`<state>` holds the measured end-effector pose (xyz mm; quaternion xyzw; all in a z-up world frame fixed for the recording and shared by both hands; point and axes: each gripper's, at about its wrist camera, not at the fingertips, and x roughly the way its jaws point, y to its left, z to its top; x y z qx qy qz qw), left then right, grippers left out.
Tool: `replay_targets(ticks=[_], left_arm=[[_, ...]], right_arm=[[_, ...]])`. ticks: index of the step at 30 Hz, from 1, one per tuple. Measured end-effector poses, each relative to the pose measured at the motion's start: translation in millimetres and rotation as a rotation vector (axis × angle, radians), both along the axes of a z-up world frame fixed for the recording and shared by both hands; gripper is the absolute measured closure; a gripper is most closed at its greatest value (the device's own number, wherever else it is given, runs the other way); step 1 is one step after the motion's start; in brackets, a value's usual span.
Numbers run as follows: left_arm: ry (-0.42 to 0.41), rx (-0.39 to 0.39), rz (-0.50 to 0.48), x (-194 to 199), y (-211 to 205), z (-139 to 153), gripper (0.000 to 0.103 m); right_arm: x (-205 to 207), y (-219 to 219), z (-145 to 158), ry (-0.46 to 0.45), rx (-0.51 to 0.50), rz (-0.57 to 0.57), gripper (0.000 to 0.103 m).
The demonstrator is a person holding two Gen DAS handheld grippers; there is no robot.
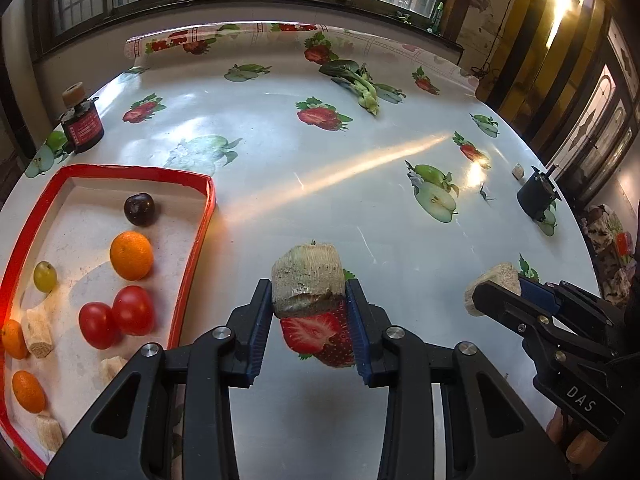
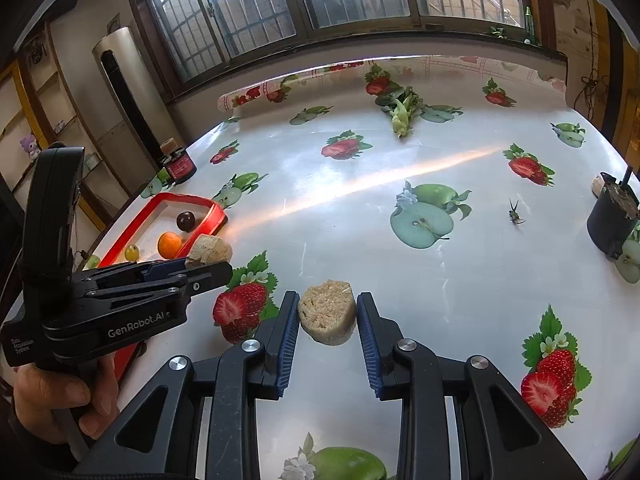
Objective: Organize fruits
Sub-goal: 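Carry both held beige blocks in both grippers over the tray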
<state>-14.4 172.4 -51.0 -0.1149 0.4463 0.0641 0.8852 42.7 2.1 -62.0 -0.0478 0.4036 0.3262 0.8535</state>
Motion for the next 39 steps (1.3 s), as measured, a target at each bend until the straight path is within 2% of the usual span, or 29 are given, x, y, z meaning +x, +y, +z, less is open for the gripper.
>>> replay_targets(ticks=[10,23,39], left_arm=[[-0.027,-0.005,0.056,-36.8,20.5,7.5,0.07],[-0.04,-0.015,0.105,-63.6,41.1,8.9,0.07],[-0.051,0.002,0.213,-90.6,97.7,12.9,0.07]], right_arm=[[-20.6,25.8,3.2,-0.01,-0.01,0.062,0.073],[-41.4,55.9,0.9,-0.011,-0.028,0.128,0.073],[-49.6,108.0,2.4,-0.018,-0.041,0.214,0.073]])
